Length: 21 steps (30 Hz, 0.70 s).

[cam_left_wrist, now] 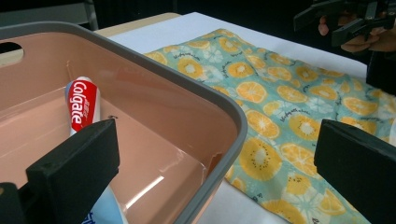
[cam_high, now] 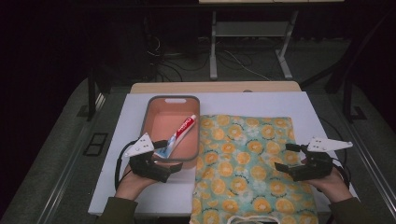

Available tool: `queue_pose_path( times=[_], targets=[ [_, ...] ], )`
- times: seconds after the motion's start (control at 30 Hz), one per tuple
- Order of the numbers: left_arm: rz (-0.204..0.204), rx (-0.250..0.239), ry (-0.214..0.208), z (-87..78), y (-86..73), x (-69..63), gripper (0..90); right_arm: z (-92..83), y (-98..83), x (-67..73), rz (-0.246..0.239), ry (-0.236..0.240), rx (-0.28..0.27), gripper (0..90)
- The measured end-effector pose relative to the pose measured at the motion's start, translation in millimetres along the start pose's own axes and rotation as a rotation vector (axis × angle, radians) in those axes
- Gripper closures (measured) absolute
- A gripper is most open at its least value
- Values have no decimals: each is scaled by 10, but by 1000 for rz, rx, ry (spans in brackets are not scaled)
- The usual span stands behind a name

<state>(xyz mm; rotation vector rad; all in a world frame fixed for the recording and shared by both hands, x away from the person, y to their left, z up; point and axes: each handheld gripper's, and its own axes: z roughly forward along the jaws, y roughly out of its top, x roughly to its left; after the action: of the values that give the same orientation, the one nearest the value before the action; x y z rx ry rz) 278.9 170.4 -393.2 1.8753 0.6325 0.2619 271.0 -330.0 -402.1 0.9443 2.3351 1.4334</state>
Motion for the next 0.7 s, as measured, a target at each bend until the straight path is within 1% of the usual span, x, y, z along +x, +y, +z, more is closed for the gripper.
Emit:
queue_pose_path(
  times=[0.17, 0.23, 0.27, 0.33, 0.4, 0.43, 0.53, 0.6, 0.7],
  targets=[
    [-2, -1, 5, 2, -5, -1, 0, 22, -6, -43, 12, -10, 14, 107],
    [0, -1, 6, 2, -10, -4, 0, 46, -4, -63, 11, -23, 37, 107],
    [3, -1, 7, 4, -12, -6, 0, 46, -4, -63, 11, -23, 37, 107],
    [-1, 0, 7, 3, -11, -8, 0, 95, 2, -88, -5, -50, 65, 107],
    [0, -1, 8, 4, -15, -7, 0, 146, 6, -128, -6, -65, 88, 107],
    [0, -1, 8, 4, -15, -7, 0, 178, 8, -160, -6, -77, 96, 108],
    [-2, -2, 6, 4, -13, 0, 0, 293, -10, -280, 18, -104, 139, 108],
    [-2, -2, 6, 3, -14, 0, 0, 354, -28, -352, 13, -127, 173, 107],
    [-1, -1, 9, 6, -14, -1, 0, 407, -43, -477, 29, -156, 193, 107]
  ],
)
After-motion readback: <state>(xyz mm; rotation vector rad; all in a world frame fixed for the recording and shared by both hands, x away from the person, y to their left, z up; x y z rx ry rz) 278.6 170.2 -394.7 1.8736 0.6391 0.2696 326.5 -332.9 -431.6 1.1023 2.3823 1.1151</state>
